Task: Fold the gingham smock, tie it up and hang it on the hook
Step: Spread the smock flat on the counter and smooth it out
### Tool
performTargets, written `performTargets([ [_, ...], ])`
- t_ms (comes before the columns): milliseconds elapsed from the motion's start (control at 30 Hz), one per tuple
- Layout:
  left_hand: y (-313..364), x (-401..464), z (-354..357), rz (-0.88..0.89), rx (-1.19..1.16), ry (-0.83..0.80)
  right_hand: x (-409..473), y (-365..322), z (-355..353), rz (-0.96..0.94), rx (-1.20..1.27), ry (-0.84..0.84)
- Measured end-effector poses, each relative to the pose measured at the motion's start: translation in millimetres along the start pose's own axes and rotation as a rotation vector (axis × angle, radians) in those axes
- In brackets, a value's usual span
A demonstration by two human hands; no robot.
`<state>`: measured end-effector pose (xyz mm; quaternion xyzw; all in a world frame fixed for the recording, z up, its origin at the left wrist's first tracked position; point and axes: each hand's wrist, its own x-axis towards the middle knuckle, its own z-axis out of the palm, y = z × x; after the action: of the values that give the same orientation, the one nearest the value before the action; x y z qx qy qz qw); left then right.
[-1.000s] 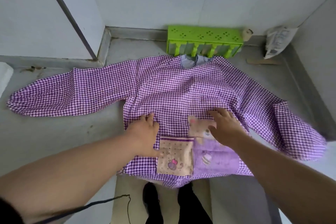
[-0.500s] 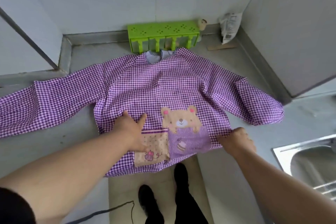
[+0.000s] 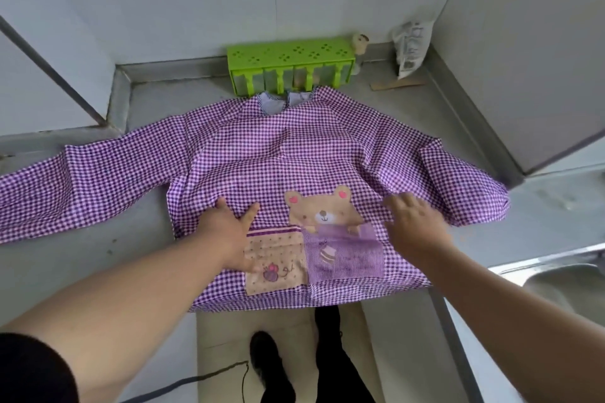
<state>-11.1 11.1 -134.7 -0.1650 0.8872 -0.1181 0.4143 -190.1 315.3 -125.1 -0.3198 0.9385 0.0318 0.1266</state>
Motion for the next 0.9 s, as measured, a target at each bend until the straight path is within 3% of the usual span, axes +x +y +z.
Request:
performTargets([
  [67,-9,-2,5,0.009,-0.058,0.013,11,-37,3,-0.206,0.033,-0.165],
  [167,-30,-11,19,-0.011,-0.241,0.043,29,-80,14,-0.210,-0.003,-0.393],
  [233,-42,-19,32,-0.092,-0.401,0.123,38,-93,18,-0.181,-0.062,-0.387],
  [333,-58,-27,68,-0.349,-0.729,0.178,48,-96,20,-0.138,-0.140,-0.385],
  [467,-71,-45,102,-0.552,-1.229,-0.040,49,-101,13,-0.204,-0.216,-0.361],
  [533,-74,-50,111,-0.517,-1.283,-0.076,49,-102,9,-0.211,-0.187,-0.376],
  [633,-77,-56,119,-0.327,-1.362,-0.131,48,-106,5,-0.230,-0.196,-0.382],
  [700,-74,-62,120,-0.256,-1.629,-0.153,47,-108,1,-0.220,-0.199,-0.373],
  [800,-72,-77,111,-0.262,-1.958,-0.152,44,-111,-1,-0.196,-0.102,-0.337],
  [900,-73,-85,112,-0.307,-1.987,-0.145,43,-112,-5,-0.167,-0.025,-0.338],
])
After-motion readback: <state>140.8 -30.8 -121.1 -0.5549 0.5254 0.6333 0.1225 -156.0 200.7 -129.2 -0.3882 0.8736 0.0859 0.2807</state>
